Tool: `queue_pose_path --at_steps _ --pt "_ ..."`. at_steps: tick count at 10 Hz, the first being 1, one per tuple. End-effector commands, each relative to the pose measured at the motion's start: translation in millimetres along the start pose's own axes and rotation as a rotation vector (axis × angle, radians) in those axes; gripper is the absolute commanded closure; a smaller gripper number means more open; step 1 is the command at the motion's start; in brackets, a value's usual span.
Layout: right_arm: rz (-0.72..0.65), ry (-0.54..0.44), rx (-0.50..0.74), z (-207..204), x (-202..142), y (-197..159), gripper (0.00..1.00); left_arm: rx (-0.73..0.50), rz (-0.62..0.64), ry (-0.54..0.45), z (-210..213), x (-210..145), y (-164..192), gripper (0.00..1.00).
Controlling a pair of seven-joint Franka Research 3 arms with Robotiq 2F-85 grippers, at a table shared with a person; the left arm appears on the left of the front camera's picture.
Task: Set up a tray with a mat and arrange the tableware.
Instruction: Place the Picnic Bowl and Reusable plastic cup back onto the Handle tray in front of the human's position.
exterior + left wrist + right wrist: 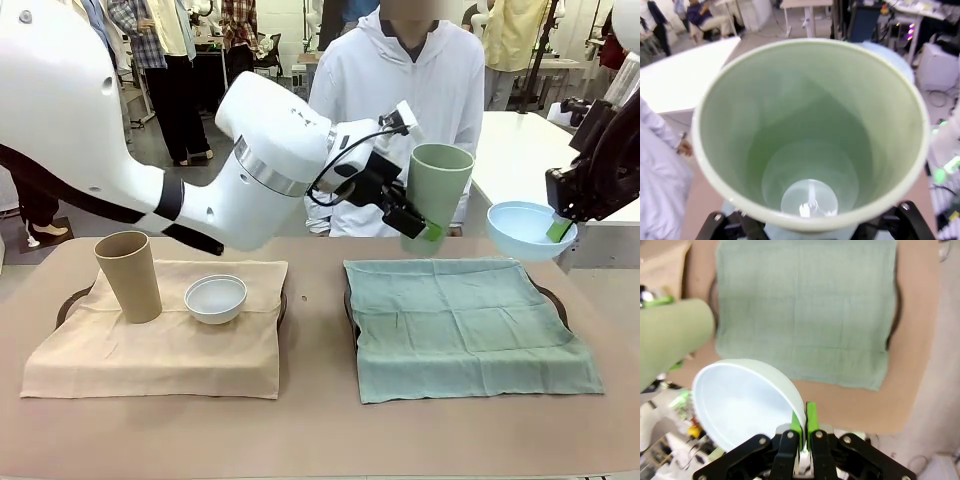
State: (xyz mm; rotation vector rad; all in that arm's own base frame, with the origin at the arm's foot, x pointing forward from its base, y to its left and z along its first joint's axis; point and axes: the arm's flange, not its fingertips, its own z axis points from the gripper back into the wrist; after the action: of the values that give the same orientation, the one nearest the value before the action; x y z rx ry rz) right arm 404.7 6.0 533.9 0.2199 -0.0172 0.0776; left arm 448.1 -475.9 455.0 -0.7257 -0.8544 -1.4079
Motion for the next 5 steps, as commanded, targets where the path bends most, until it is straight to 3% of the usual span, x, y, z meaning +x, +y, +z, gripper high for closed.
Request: queue_pose_path --at_steps 1,5 --pt "0.030 -0.021 -0.022 -33 11 -14 0.95 -0.043 -0.019 -0.104 -6 -41 -2 0.18" --pt "0.032 0.030 -0.039 -95 29 -33 0.95 -0.060 -0.058 -0.069 -47 -90 -3 0.18"
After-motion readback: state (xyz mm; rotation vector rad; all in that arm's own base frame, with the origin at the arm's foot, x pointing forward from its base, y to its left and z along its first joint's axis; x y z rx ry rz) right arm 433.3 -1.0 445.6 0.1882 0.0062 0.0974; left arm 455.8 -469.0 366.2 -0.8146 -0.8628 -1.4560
